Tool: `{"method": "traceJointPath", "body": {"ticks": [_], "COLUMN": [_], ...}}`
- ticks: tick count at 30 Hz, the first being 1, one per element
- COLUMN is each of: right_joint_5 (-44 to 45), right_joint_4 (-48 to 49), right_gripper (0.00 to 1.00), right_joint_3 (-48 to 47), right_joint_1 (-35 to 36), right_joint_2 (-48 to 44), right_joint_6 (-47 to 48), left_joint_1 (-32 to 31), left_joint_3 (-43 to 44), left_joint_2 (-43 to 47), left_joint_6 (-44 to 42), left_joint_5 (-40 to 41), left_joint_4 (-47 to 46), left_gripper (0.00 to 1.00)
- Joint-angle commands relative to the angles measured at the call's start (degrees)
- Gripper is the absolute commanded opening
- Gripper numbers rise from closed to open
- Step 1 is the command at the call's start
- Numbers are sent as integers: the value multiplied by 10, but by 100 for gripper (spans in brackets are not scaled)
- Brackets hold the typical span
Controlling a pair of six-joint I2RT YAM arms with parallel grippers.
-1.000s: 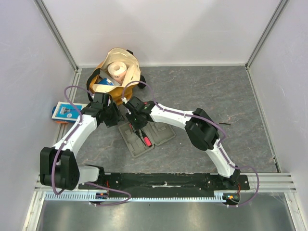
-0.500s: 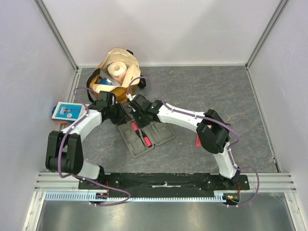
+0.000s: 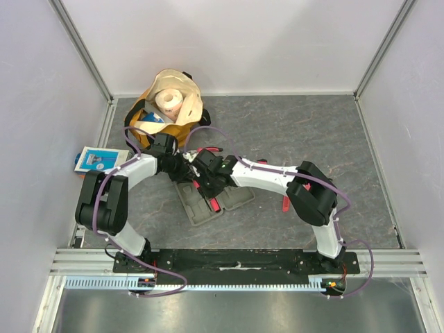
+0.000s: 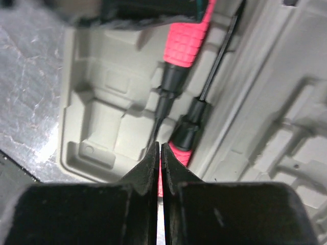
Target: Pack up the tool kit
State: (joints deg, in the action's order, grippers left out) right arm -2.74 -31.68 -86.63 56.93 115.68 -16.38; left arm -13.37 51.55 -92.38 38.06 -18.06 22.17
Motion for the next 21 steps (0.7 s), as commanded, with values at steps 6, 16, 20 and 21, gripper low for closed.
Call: {"method": "traceJointPath", "body": {"ticks": [6, 16, 20, 21], "right_joint_5": [-30, -19, -31, -33], "right_joint_4": [20, 10, 6, 4], "right_gripper": [7, 1, 0, 0], "right_joint_3": [18, 33, 33, 34], "right_joint_1": [20, 20, 20, 20], "right_joint_2": [-41, -40, -29, -27], "right_joint_6": [33, 29, 32, 32], "left_joint_1": [-8, -13, -14, -15], "left_joint_3": [22, 39, 41, 41], "left_joint_2": [-18, -30, -33, -33], "left_joint_6": [8, -14, -14, -13], "left_joint_5": [15, 26, 24, 24], "left_joint_4": [10, 29, 29, 30], "left_gripper": [29, 32, 32, 32]}}
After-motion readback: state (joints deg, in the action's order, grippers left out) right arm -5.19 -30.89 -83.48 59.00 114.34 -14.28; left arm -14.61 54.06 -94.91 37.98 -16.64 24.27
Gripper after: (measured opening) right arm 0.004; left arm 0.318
